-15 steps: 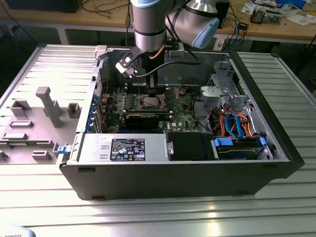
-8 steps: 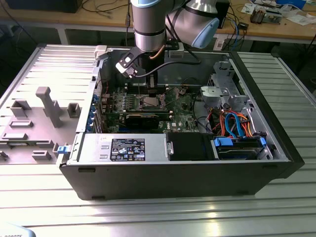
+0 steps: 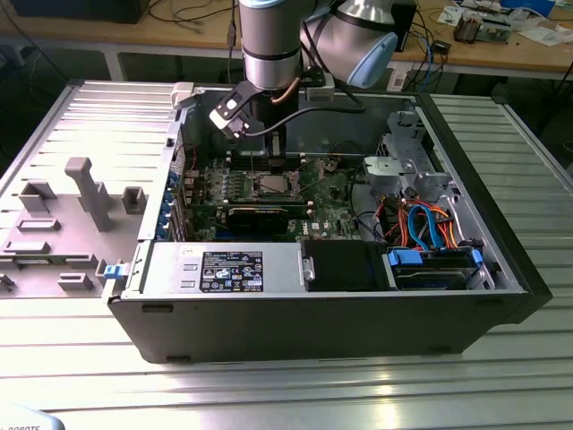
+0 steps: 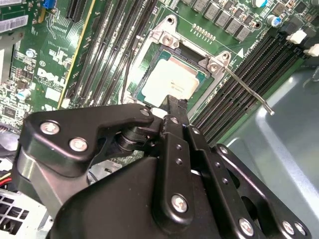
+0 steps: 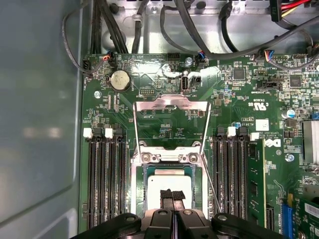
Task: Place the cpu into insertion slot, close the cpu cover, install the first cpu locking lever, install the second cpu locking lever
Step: 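Close the cpu cover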
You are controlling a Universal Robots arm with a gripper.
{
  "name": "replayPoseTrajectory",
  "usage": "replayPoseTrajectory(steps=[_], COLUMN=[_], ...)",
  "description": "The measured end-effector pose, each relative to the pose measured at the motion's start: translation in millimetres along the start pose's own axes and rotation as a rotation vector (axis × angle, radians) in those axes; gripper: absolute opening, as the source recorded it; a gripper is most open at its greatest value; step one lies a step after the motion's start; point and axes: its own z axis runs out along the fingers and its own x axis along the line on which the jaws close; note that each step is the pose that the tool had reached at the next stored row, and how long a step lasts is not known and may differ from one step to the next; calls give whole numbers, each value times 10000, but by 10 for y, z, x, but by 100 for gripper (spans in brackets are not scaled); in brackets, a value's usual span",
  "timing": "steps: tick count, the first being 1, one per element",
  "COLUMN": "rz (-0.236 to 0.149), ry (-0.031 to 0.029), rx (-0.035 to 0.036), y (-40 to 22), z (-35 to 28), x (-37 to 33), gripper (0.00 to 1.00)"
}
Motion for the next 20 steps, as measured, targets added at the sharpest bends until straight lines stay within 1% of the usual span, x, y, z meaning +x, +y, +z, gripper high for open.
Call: replayPoseTrajectory(steps=[11,13,15,16,17,19,20], rz=[-1,0,-2,-3,-5,-9,-12], ry=[0,-4,-10,-32,-64,-127,-173], rx=[2,10,33,100,215,406,509], y=[1,1,4,11,25,51,64], z=[-13,-14,-13,-12,-12,-9,-8], x=[0,-1,0,0,0,0,1], gripper=[11,11,11,11,11,11,11])
